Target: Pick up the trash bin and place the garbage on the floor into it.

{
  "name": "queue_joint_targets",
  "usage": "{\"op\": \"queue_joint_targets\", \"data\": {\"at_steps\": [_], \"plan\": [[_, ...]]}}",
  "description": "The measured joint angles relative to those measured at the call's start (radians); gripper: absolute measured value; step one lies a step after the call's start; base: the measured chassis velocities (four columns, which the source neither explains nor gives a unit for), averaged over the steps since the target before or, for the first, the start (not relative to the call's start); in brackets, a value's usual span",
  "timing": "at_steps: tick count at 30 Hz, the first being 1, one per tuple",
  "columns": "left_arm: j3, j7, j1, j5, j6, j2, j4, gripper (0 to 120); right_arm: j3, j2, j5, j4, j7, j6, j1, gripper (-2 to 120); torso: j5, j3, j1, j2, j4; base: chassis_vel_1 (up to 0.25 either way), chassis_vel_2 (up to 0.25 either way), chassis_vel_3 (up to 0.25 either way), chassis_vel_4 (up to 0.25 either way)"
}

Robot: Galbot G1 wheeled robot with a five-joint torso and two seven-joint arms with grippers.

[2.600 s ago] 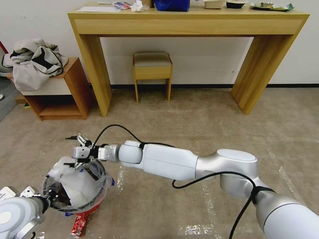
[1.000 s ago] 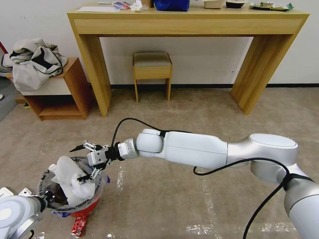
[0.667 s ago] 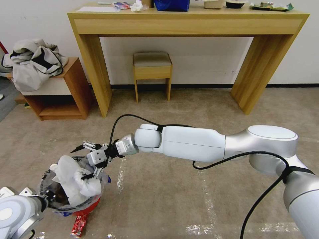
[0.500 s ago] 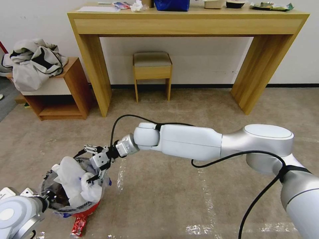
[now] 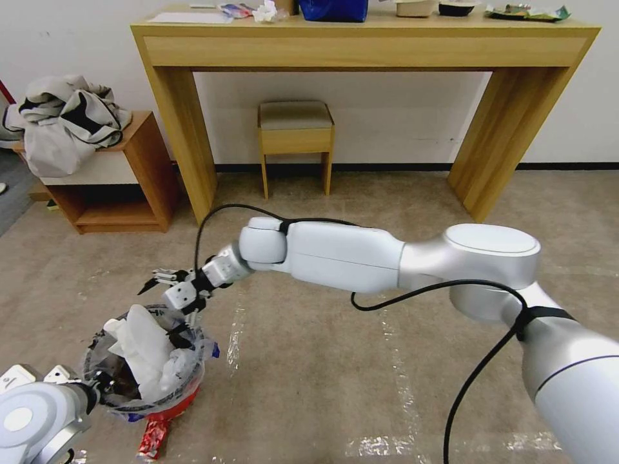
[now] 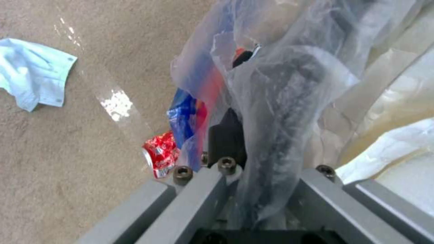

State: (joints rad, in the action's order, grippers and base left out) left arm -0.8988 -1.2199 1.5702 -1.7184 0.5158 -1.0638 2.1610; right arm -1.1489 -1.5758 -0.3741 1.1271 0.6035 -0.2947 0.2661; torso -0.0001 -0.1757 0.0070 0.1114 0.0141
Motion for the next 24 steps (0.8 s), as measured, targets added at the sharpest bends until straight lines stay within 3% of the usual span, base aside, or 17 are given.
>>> {"op": "queue_joint_targets", "data": {"at_steps": [14, 24], "plan": [[0.001, 0.001, 0.005, 0.002, 0.002, 0.001, 0.008, 0, -0.002, -0.029, -0.102, 0.010, -0.034, 0.009, 0.036, 100, 0.0000, 0.000, 0.000, 0.000, 0.0000, 0.000, 0.000, 0.000, 0.000], [-0.015, 0.000, 0.014, -0.012, 0.002, 0.009, 0.007, 0, 0.101, 0.062, -0.204, 0.104, -0.031, 0.008, 0.070, 100, 0.0003, 0.000, 0.000, 0.000, 0.0002, 0.000, 0.000, 0.000, 0.000]]}}
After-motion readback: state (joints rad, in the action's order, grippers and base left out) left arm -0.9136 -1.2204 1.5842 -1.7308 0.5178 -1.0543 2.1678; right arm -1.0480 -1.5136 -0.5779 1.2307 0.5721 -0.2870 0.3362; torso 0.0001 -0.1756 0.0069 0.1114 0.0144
